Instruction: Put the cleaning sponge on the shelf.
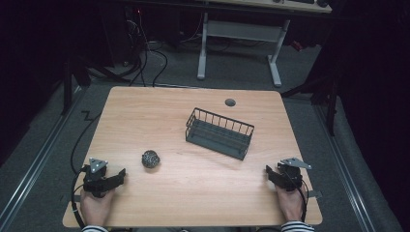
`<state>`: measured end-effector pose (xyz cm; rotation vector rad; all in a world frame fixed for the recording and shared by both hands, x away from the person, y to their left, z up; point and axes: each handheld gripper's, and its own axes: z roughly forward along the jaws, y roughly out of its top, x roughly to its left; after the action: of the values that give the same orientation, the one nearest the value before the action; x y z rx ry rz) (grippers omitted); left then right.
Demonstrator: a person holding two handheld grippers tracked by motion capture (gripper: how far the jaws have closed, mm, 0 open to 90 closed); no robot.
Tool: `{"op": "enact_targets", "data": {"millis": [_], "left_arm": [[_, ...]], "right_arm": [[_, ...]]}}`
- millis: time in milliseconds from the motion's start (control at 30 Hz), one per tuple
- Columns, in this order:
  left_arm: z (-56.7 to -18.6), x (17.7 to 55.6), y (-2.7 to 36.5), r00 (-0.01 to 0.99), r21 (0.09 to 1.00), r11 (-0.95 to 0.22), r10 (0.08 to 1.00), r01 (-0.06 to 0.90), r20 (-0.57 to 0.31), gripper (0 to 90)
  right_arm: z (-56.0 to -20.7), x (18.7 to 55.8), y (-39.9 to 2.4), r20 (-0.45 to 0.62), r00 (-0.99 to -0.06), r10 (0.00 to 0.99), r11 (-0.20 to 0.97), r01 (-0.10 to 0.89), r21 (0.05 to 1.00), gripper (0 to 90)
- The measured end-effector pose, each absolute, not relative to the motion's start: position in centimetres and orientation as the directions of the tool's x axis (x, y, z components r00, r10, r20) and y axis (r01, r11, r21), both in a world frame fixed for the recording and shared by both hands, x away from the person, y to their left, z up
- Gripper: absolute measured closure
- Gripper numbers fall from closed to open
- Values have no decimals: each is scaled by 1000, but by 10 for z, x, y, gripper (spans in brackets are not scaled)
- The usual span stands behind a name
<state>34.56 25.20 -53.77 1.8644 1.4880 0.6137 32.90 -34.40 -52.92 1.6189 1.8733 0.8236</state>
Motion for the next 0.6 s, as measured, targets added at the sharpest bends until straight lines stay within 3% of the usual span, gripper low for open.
{"op": "enact_targets", "data": {"millis": [67, 333, 600], "left_arm": [[-538, 346, 251, 244, 739, -145, 969, 658, -28, 238], [-538, 346, 250, 248, 739, -149, 969, 657, -24, 232], [-538, 346, 250, 250, 737, -152, 968, 658, -24, 229]], "right_arm": [[-526, 329, -345, 53, -164, 985, 74, 679, 730, 479], [-509, 333, -333, 54, -212, 976, 101, 659, 746, 407], [-475, 346, -326, 63, -250, 966, 106, 608, 787, 417]]}}
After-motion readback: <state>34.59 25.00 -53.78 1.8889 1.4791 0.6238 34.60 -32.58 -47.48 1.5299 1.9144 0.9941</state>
